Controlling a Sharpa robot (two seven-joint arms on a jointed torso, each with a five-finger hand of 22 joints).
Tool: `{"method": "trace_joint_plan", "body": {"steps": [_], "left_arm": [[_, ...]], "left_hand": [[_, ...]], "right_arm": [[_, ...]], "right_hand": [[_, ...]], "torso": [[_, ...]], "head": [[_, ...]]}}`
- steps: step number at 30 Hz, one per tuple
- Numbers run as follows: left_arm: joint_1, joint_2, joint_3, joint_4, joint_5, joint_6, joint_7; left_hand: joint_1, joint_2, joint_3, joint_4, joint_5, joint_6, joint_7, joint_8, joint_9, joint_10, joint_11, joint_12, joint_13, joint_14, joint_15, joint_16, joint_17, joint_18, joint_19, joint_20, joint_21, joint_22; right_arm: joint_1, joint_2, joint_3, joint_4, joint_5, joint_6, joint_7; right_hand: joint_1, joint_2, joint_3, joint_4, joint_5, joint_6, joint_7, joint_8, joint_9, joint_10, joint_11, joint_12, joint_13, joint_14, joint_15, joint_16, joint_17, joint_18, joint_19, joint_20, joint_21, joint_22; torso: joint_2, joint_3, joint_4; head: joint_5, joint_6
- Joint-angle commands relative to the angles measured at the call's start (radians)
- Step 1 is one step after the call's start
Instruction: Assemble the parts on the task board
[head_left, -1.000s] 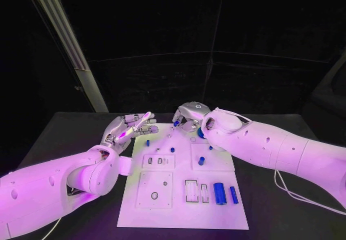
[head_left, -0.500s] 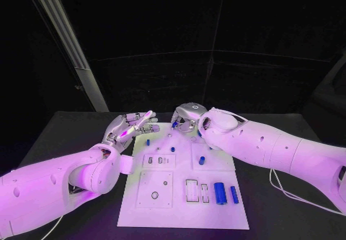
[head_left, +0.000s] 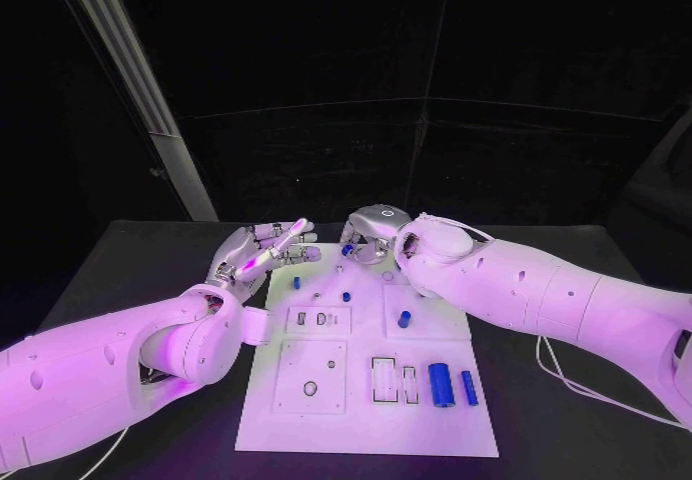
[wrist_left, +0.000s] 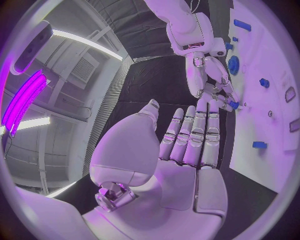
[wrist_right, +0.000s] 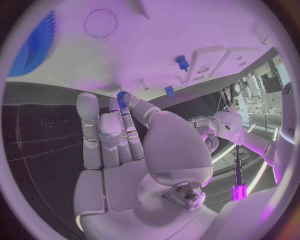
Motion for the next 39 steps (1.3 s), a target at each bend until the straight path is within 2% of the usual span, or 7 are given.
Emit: {"method": "trace_joint_plan", "body": {"steps": [1, 14, 18, 20, 23, 34, 39], "left_arm": [[0.002, 0.002, 0.001, 0.0, -0.006, 0.012, 0.002], [0.006, 0.003, 0.001, -0.007, -0.006, 0.011, 0.002], [0.007, 0.002, 0.001, -0.008, -0.006, 0.011, 0.001], [0.007, 0.003, 0.001, -0.008, -0.006, 0.011, 0.001], [0.008, 0.003, 0.001, -0.01, -0.006, 0.011, 0.0], [0.012, -0.006, 0.001, -0.01, -0.006, 0.01, 0.0], [0.015, -0.013, 0.001, -0.008, -0.006, 0.01, -0.001]], "left_hand": [[0.006, 0.005, -0.001, -0.005, -0.001, 0.0, 0.036, -0.005, -0.001, 0.0, 0.005, -0.006, -0.001, 0.005, 0.001, -0.006, -0.001, 0.006, 0.007, -0.003, -0.007, -0.001], [0.006, 0.005, -0.001, -0.005, -0.001, 0.0, 0.036, -0.005, -0.001, 0.0, 0.005, -0.006, -0.001, 0.005, 0.001, -0.006, -0.001, 0.006, 0.007, -0.003, -0.007, -0.001], [0.006, 0.005, -0.001, -0.005, -0.001, 0.0, 0.036, -0.005, -0.001, 0.0, 0.005, -0.006, -0.001, 0.005, 0.001, -0.006, -0.001, 0.006, 0.007, -0.003, -0.007, -0.001], [0.006, 0.005, -0.001, -0.005, -0.001, 0.0, 0.036, -0.005, -0.001, 0.0, 0.005, -0.006, -0.001, 0.005, 0.001, -0.006, -0.001, 0.006, 0.007, -0.003, -0.007, -0.001], [0.006, 0.005, -0.001, -0.005, -0.001, 0.0, 0.036, -0.005, -0.001, 0.0, 0.005, -0.006, -0.001, 0.005, 0.001, -0.006, -0.001, 0.006, 0.007, -0.003, -0.007, -0.001], [0.006, 0.005, -0.001, -0.005, -0.001, 0.0, 0.036, -0.005, -0.001, 0.0, 0.005, -0.006, -0.001, 0.005, 0.001, -0.006, -0.001, 0.006, 0.007, -0.003, -0.007, -0.001], [0.007, 0.006, -0.001, -0.007, -0.001, 0.0, 0.036, -0.006, -0.001, 0.001, 0.004, -0.007, -0.001, 0.005, 0.001, -0.008, -0.001, 0.006, 0.007, -0.003, -0.008, -0.002]], "right_arm": [[0.0, 0.002, -0.001, 0.002, -0.008, 0.015, 0.009], [0.0, 0.01, -0.001, -0.005, -0.058, 0.033, -0.032], [0.001, 0.011, -0.001, -0.01, -0.06, 0.024, -0.035], [0.001, 0.011, -0.001, -0.011, -0.058, 0.018, -0.034], [0.001, 0.006, -0.001, -0.008, -0.053, 0.002, -0.027], [0.001, -0.096, -0.001, 0.091, 0.017, -0.095, -0.03], [0.002, -0.199, -0.001, 0.177, 0.09, -0.086, -0.057]], "right_hand": [[-0.003, -0.007, 0.002, 0.007, -0.002, 0.001, 0.004, 0.003, 0.001, -0.007, 0.002, -0.002, -0.001, 0.013, 0.001, 0.004, 0.001, -0.014, -0.004, 0.005, 0.004, 0.001], [-0.026, -0.054, -0.003, 0.039, 0.001, -0.063, 0.021, -0.003, -0.005, -0.077, 0.021, -0.005, -0.005, -0.01, 0.016, -0.031, -0.061, -0.004, -0.047, 0.018, -0.022, -0.054], [-0.03, -0.082, -0.021, 0.053, 0.0, -0.148, 0.041, -0.001, -0.006, -0.166, 0.041, -0.003, -0.005, -0.034, 0.034, -0.089, -0.142, 0.01, -0.101, 0.032, -0.078, -0.144], [-0.02, -0.093, -0.053, 0.064, 0.0, -0.289, 0.054, -0.005, -0.009, -0.239, 0.058, 0.001, -0.004, -0.047, 0.046, -0.132, -0.198, 0.014, -0.119, 0.045, -0.101, -0.17], [-0.011, -0.095, -0.075, 0.07, 0.003, -0.332, 0.055, -0.007, -0.009, -0.246, 0.058, 0.005, -0.002, -0.046, 0.047, -0.141, -0.209, 0.015, -0.118, 0.048, -0.106, -0.175], [0.01, -0.066, -0.082, 0.101, 0.057, -0.177, 0.042, 0.028, 0.008, -0.099, 0.032, 0.078, 0.011, 0.001, 0.027, -0.033, -0.064, -0.002, -0.043, 0.035, -0.027, -0.064], [-0.044, -0.089, -0.105, 0.157, 0.067, -0.151, 0.016, 0.033, 0.007, 0.02, 0.002, 0.135, 0.04, 0.014, 0.005, 0.023, 0.005, -0.013, -0.012, 0.016, 0.017, -0.003]], "torso": [[0.0, -0.0004, 0.0004], [0.002, -0.0006, 0.0005], [0.002, -0.0009, 0.0003], [0.002, -0.001, 0.0001], [0.003, -0.0006, 0.0002], [0.002, 0.0001, -0.0041], [-0.001, 0.0012, -0.0138]], "head": [[0.001, -0.001], [0.003, -0.001], [0.004, -0.001], [0.004, 0.0], [0.004, -0.001], [-0.001, 0.002], [0.004, 0.004]]}}
